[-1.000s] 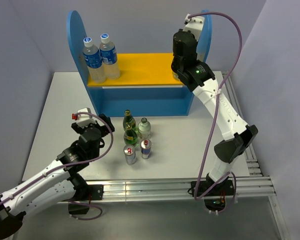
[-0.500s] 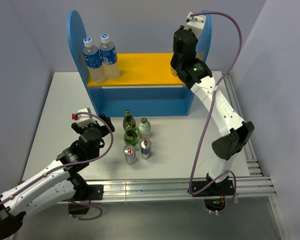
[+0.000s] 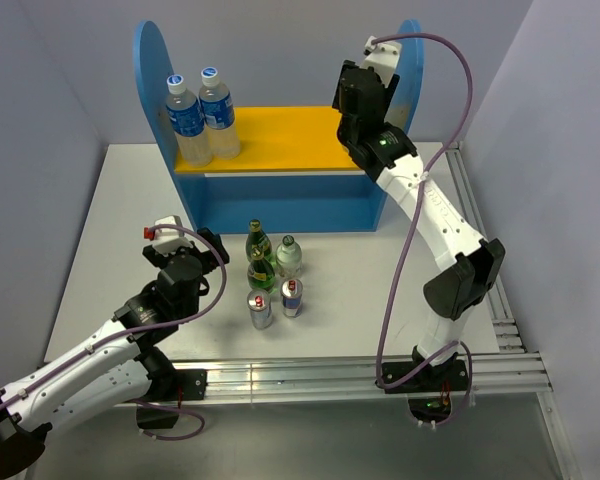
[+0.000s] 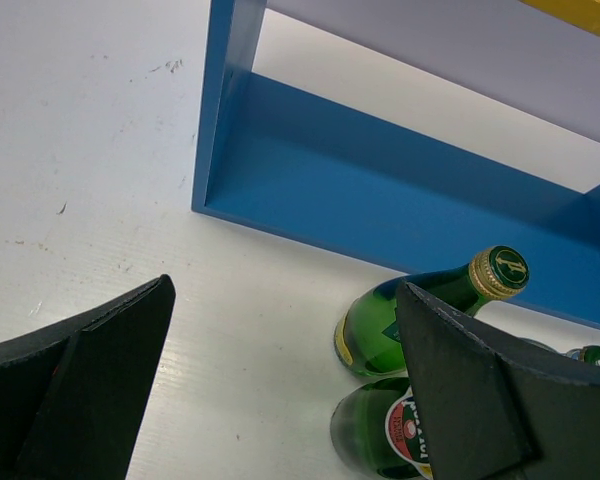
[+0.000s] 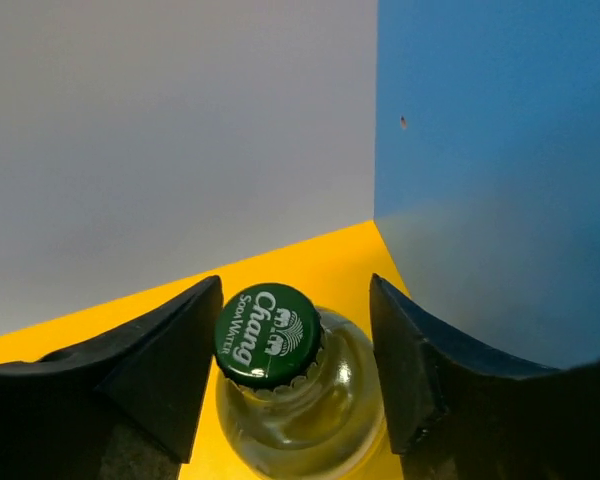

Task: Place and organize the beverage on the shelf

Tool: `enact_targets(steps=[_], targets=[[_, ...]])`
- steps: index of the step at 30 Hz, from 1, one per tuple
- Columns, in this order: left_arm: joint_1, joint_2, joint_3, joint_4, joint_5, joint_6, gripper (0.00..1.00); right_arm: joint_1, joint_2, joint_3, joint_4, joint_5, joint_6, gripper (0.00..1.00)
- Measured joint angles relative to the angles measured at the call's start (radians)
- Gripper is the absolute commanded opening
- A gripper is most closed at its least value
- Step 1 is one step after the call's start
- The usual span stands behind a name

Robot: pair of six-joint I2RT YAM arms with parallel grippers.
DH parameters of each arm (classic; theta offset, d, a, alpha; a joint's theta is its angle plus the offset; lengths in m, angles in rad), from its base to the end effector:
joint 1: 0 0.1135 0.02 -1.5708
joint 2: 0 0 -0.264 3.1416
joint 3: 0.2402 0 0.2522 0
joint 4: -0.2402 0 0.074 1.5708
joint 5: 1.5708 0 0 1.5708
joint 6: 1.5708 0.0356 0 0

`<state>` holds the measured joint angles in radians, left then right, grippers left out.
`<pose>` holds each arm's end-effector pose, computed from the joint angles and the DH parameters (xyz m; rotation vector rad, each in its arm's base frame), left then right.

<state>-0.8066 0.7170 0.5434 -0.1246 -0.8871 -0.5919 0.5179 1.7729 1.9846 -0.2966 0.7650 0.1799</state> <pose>0.1340 -0.0999 0.2754 -0.4019 1.7147 -0.1860 0.3591 0.1762 0.4738 0.3003 1.6050 -0.0981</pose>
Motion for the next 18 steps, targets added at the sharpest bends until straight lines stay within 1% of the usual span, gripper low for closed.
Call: enact_targets(steps=[1, 3, 4, 7, 18], targets=[[0.000, 0.000, 0.000, 0.000, 0.000, 0.000, 0.99, 0.002, 0.000, -0.010, 0.004, 0.000, 0.004, 0.75], [0.000, 0.000, 0.000, 0.000, 0.000, 0.000, 0.99, 0.002, 0.000, -0.030, 0.004, -0.003, 0.011, 0.82], [0.000, 0.000, 0.000, 0.000, 0.000, 0.000, 0.99, 0.002, 0.000, -0.040, 0.001, -0.005, 0.014, 0.89], [0.000, 0.000, 0.000, 0.000, 0.000, 0.000, 0.99, 0.009, 0.000, -0.067, -0.010, -0.007, 0.018, 0.99], [0.000, 0.000, 0.000, 0.000, 0.000, 0.000, 0.99, 0.059, -0.049, -0.113, -0.022, -0.003, 0.020, 1.00]])
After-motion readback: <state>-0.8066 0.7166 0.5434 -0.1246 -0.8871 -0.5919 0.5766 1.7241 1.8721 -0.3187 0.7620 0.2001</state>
